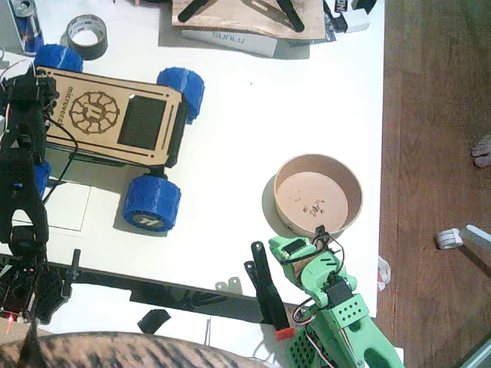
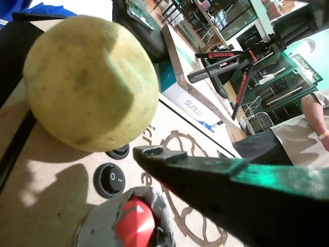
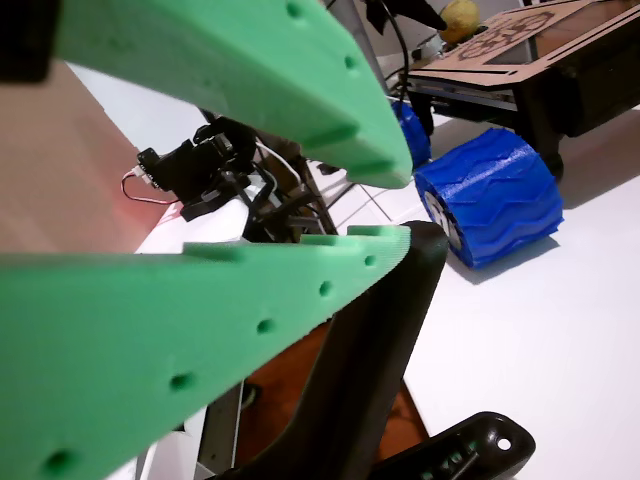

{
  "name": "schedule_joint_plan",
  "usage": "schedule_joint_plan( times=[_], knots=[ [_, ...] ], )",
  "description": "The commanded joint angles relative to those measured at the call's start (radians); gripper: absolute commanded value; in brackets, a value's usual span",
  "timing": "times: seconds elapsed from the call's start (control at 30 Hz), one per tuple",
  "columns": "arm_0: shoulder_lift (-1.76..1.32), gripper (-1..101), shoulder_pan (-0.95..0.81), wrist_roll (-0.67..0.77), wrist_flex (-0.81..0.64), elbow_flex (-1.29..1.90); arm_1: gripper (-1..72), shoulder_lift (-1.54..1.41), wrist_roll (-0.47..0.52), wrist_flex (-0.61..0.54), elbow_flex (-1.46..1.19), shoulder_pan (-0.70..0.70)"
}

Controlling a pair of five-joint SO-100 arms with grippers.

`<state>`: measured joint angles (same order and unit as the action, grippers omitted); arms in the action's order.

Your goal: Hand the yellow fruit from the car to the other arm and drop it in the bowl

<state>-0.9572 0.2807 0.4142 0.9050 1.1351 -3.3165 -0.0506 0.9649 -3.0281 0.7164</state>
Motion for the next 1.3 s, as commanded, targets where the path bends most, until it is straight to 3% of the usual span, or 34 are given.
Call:
schedule_joint_plan(
  times=[0.0, 0.4, 1.27],
  knots=[
    [-0.012, 38, 0.009, -0.008, -0.017, -0.052, 0.0, -0.006, 0.015, 0.009, 0.005, 0.012],
    [-0.029, 37, 0.097, -0.008, 0.021, -0.051, 0.0, -0.006, 0.015, 0.009, 0.005, 0.012],
    [-0.002, 37, 0.041, -0.008, -0.02, -0.051, 0.0, -0.006, 0.015, 0.011, 0.005, 0.011]
  ],
)
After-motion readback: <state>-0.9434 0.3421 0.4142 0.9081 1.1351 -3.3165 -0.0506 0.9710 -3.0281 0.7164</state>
